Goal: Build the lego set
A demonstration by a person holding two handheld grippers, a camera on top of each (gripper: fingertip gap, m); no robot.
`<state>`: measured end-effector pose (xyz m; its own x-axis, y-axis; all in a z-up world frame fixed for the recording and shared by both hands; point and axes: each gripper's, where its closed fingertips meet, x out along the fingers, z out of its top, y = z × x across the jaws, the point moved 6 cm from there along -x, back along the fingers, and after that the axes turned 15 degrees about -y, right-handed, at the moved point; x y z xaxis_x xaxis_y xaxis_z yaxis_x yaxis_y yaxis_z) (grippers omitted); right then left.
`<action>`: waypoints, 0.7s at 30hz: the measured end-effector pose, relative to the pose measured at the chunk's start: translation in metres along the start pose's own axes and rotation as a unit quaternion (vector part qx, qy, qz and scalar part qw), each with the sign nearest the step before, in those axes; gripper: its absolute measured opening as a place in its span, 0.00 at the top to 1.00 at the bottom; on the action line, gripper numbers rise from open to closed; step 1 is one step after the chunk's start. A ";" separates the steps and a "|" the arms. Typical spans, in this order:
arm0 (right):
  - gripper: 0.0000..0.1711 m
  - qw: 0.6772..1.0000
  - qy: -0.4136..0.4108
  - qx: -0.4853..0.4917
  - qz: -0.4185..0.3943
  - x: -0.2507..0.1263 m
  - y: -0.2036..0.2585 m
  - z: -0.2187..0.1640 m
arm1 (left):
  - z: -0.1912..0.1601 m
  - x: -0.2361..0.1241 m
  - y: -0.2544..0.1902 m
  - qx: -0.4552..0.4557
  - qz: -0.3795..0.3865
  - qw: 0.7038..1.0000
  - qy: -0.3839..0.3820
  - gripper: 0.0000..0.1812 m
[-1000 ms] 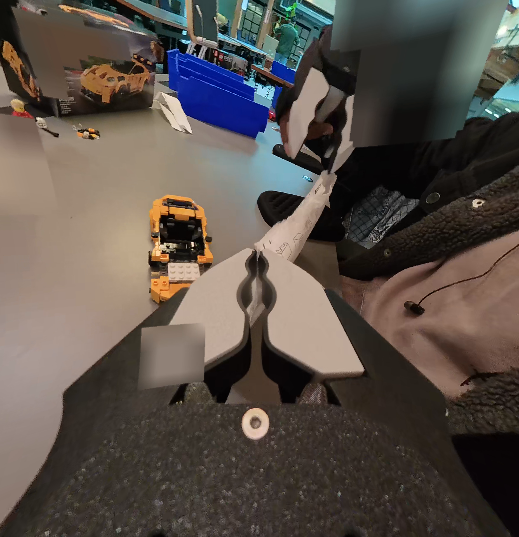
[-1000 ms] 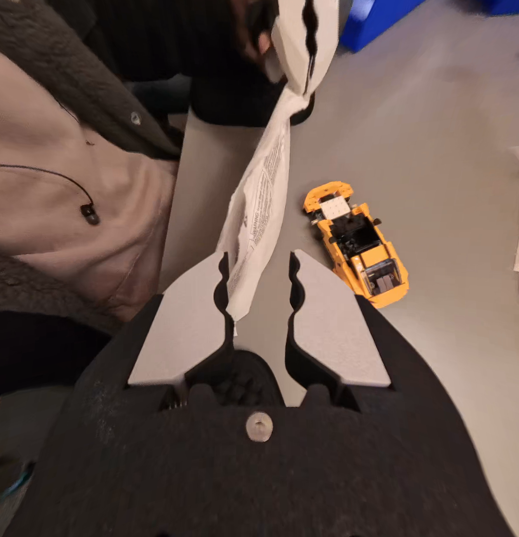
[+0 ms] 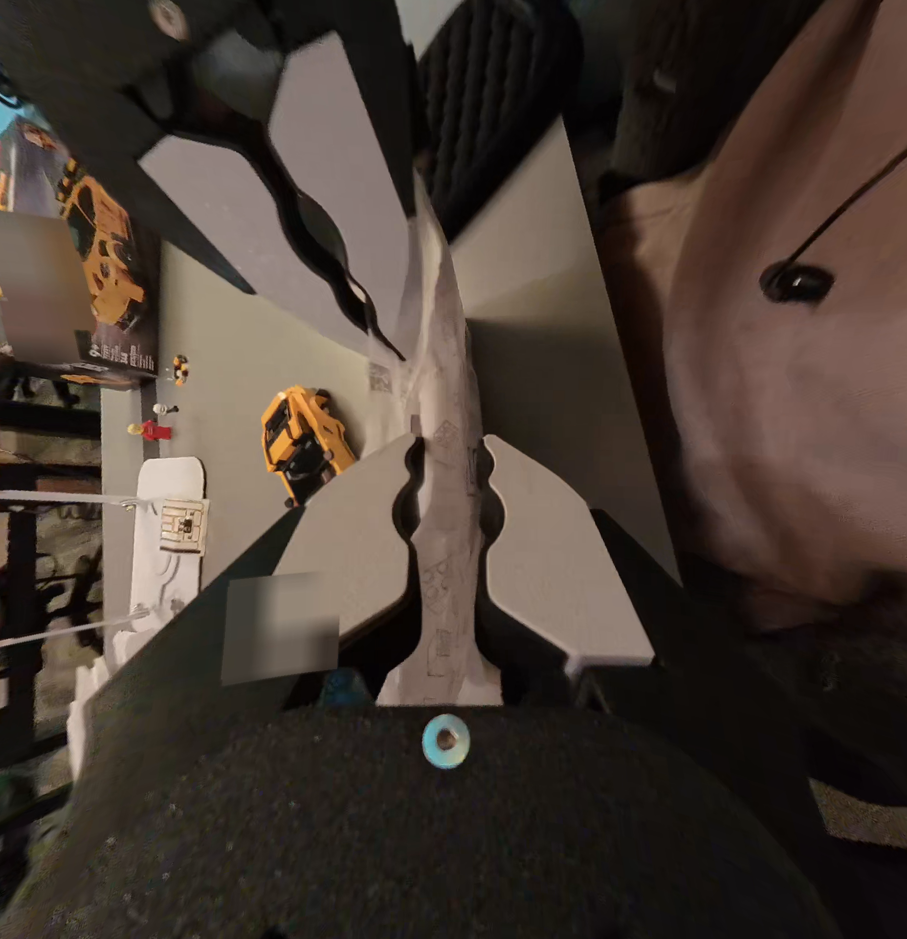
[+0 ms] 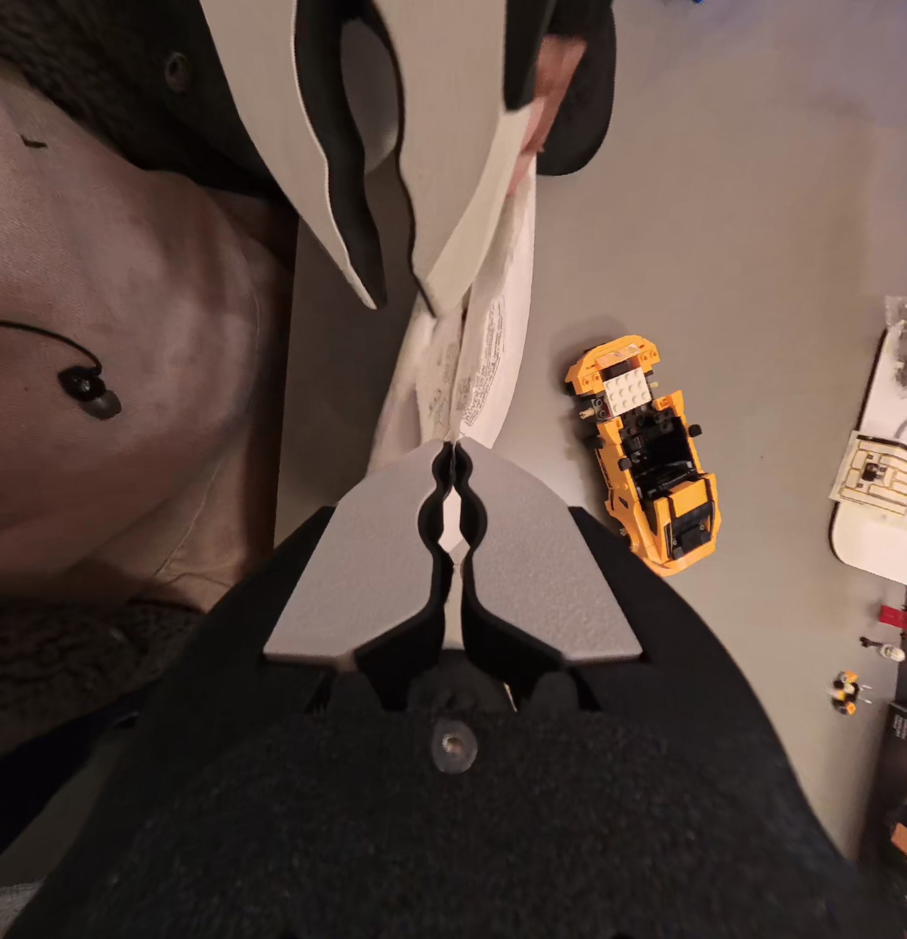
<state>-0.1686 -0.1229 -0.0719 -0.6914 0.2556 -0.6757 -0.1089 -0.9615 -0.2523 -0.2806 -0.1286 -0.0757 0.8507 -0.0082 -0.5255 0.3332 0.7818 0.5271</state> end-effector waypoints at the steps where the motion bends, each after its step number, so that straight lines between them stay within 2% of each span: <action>1: 1.00 1.000 -0.004 0.008 -0.002 0.000 0.000 0.000 | -0.003 0.002 -0.002 0.010 -0.001 1.000 0.013 0.92; 4: 1.00 0.998 -0.017 0.046 -0.031 -0.001 -0.009 -0.001 | -0.004 0.003 -0.014 0.009 -0.029 0.999 0.027 0.99; 8: 1.00 0.990 -0.025 0.117 -0.077 -0.007 -0.028 -0.009 | -0.006 0.005 -0.036 -0.006 -0.078 0.996 0.035 1.00; 13: 1.00 0.984 -0.026 0.134 -0.115 -0.008 -0.034 -0.013 | -0.012 0.007 -0.054 -0.030 -0.109 0.993 0.037 1.00; 17: 1.00 0.986 -0.025 0.134 -0.101 -0.007 -0.030 -0.017 | -0.006 -0.002 -0.047 -0.028 -0.067 0.997 0.002 1.00; 21: 1.00 0.988 -0.030 0.120 -0.093 -0.007 -0.027 -0.017 | 0.006 -0.037 -0.024 -0.088 -0.010 0.991 -0.098 0.95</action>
<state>-0.1488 -0.0975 -0.0718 -0.6839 0.4306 -0.5890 -0.3992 -0.8965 -0.1920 -0.3171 -0.1508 -0.0648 0.9135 -0.1320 -0.3848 0.2888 0.8766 0.3850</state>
